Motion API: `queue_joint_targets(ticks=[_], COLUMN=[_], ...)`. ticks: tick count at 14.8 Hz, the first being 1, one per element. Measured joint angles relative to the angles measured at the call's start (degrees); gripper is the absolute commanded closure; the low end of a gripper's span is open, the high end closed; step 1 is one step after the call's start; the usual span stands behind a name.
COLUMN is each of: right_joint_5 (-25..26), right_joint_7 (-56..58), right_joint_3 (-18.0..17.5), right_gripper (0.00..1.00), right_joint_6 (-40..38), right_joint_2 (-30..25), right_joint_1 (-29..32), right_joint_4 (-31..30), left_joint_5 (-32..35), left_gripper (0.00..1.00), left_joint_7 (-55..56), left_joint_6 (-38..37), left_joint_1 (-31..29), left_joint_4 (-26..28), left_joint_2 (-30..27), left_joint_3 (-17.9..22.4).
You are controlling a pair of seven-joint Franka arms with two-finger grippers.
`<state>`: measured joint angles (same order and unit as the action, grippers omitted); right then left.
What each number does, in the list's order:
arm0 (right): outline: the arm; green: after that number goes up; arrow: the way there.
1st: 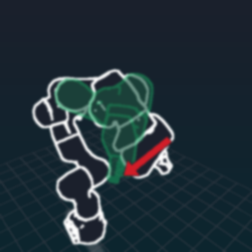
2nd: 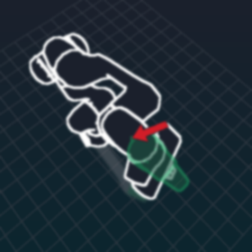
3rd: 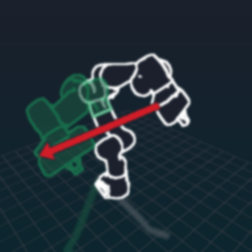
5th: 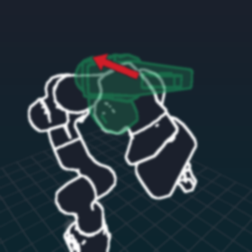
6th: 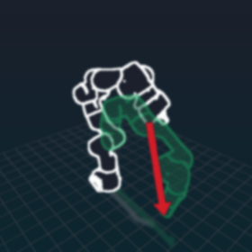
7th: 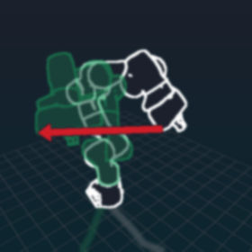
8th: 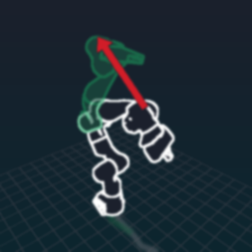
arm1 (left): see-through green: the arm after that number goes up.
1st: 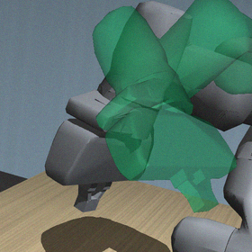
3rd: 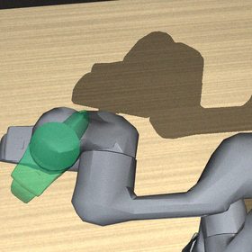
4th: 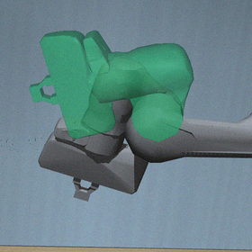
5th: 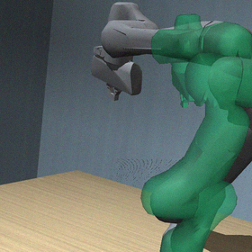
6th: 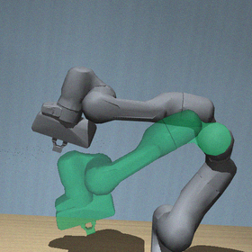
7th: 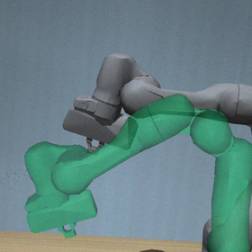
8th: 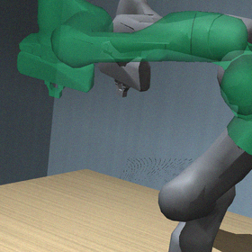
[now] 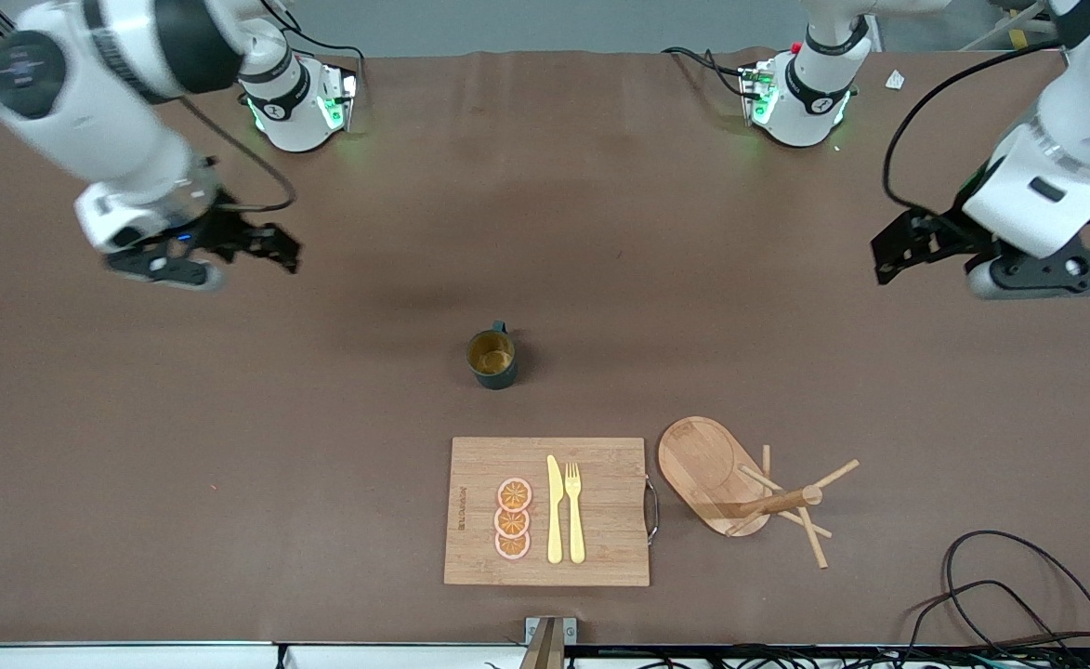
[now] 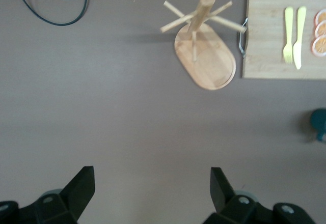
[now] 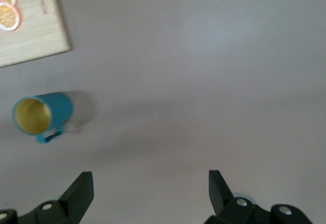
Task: Transfer cup from left to right arm and place
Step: 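Move the right gripper down over the teal mug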
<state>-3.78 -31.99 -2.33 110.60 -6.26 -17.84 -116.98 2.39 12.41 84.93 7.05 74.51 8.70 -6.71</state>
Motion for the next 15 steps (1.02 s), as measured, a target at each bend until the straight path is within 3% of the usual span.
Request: queue_joint_targets(ticks=[3,6,9,15], right_joint_5=[2.04,9.54,12.13,15.11], right_joint_7=[-13.38,-29.82,-34.59,-34.16], right_joint_3=[-0.12,-0.08,0.06,1.17], right_gripper=[0.0,0.0,0.0,0.0], right_joint_6=[10.39,16.41,22.14,39.01], right_joint_2=[1.88,9.32,15.2,16.91], right_joint_1=[-9.89,-16.45,-18.15,-17.91], right_joint_4=[-8.3,-10.16,-9.06,-7.7], left_joint_5=[-0.02,-0.22,-1.73,-1.74], left_gripper=[0.0,0.0,0.0,0.0], left_joint_7=[-2.79,-3.4,-4.05,-4.2], left_joint_6=[-2.05,-2.08,-1.86,-1.17], left_joint_1=[-2.48,-4.46,-6.55,-6.82], left_joint_4=[3.07,7.23,11.02,13.0], left_joint_2=[-3.53,-6.99,-10.15,-12.21], left_joint_3=[-0.07,-0.29,-0.45,-0.72])
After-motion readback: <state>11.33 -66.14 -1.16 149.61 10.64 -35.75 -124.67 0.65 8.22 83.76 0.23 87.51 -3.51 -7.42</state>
